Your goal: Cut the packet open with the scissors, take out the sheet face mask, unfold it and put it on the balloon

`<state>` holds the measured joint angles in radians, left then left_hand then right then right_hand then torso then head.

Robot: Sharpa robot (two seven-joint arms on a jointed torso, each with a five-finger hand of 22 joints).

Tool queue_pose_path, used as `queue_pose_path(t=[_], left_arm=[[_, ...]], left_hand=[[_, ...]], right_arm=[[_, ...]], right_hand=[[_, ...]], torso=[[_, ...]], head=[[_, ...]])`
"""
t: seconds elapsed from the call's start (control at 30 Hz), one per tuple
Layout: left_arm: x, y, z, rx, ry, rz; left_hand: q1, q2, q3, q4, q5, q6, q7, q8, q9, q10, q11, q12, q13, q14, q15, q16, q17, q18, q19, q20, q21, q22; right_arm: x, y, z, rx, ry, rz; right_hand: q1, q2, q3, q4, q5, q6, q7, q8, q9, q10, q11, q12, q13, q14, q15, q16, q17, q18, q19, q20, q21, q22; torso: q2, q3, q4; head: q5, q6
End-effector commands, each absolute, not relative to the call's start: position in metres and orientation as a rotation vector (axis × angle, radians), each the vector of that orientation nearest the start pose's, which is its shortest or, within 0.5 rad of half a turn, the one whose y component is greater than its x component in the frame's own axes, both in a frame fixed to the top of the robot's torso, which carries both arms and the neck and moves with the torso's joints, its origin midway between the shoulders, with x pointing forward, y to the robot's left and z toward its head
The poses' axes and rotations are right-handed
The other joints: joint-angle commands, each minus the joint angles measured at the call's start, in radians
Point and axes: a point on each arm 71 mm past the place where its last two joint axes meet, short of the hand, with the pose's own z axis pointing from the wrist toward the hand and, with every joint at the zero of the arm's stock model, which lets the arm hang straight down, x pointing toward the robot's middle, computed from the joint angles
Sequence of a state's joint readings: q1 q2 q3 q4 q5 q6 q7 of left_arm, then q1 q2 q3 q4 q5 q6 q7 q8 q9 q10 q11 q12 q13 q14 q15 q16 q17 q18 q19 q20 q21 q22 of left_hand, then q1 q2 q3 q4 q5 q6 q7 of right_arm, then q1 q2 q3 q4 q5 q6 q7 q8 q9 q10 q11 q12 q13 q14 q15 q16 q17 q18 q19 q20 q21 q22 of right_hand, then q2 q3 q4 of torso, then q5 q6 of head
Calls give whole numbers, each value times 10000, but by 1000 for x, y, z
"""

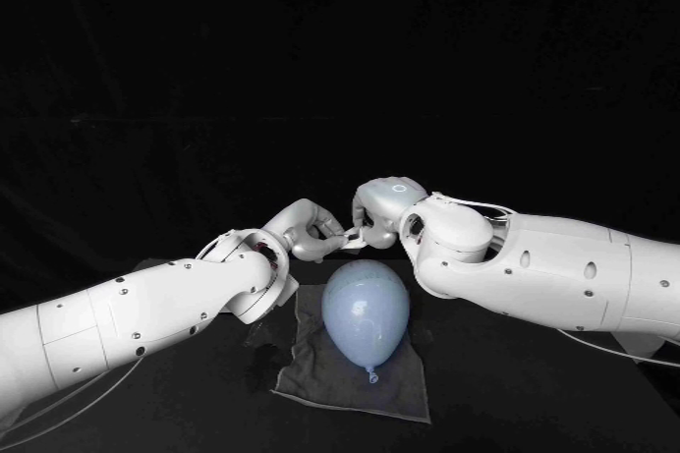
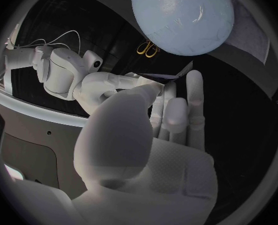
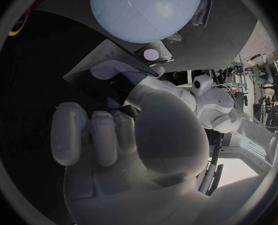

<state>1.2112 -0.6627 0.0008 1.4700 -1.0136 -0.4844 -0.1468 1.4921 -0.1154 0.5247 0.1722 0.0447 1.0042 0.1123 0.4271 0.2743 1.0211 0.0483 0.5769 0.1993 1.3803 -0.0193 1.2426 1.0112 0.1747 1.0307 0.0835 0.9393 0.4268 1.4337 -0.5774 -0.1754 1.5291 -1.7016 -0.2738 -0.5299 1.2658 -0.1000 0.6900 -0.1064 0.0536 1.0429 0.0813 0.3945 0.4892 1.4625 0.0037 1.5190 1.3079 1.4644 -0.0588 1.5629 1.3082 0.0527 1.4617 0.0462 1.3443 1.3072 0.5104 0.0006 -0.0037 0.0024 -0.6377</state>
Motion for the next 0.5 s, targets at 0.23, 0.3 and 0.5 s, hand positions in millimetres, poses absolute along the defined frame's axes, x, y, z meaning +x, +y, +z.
queue_pose_path(t=[0.23,0.3,0.5], left_arm=[[503,136,-161,-3809,15849,-9641],[503,137,-161,-3960,15839,-9737],[502,138,-162,-4284,15984,-9898]], left_hand=[[-130,53,411,-178,43,99,-70,127,218,277,-60,-33,-51,-186,-41,-281,-523,80,-162,-88,194,140],[-195,27,507,-223,44,102,-73,131,247,301,-64,-47,-63,-192,-45,-303,-581,78,-193,-93,233,169],[-380,-60,755,-368,44,130,-79,143,323,368,-71,-72,-89,-205,-52,-336,-714,77,-271,-103,332,245]], right_arm=[[494,-82,-113,-3870,14761,4161],[493,-83,-113,-3857,14712,4308],[488,-87,-105,-3605,13691,5518]], right_hand=[[-437,-188,-481,213,-58,-695,201,-349,-146,182,145,-1936,1440,860,97,-286,1805,202,-441,87,-1314,1130],[-613,-436,-617,355,-59,-1156,401,-765,-361,-331,305,-3086,878,730,232,-521,1340,343,-834,178,-2171,773],[-381,-857,-658,622,-44,-1630,599,-1467,-759,-2577,530,-6997,-1236,-461,482,-2188,-1319,1068,-3029,472,-6691,-1179]], torso=[[1,4,1],[5,3,1],[2,3,3]], head=[[19,-2],[18,-6],[66,-10]])
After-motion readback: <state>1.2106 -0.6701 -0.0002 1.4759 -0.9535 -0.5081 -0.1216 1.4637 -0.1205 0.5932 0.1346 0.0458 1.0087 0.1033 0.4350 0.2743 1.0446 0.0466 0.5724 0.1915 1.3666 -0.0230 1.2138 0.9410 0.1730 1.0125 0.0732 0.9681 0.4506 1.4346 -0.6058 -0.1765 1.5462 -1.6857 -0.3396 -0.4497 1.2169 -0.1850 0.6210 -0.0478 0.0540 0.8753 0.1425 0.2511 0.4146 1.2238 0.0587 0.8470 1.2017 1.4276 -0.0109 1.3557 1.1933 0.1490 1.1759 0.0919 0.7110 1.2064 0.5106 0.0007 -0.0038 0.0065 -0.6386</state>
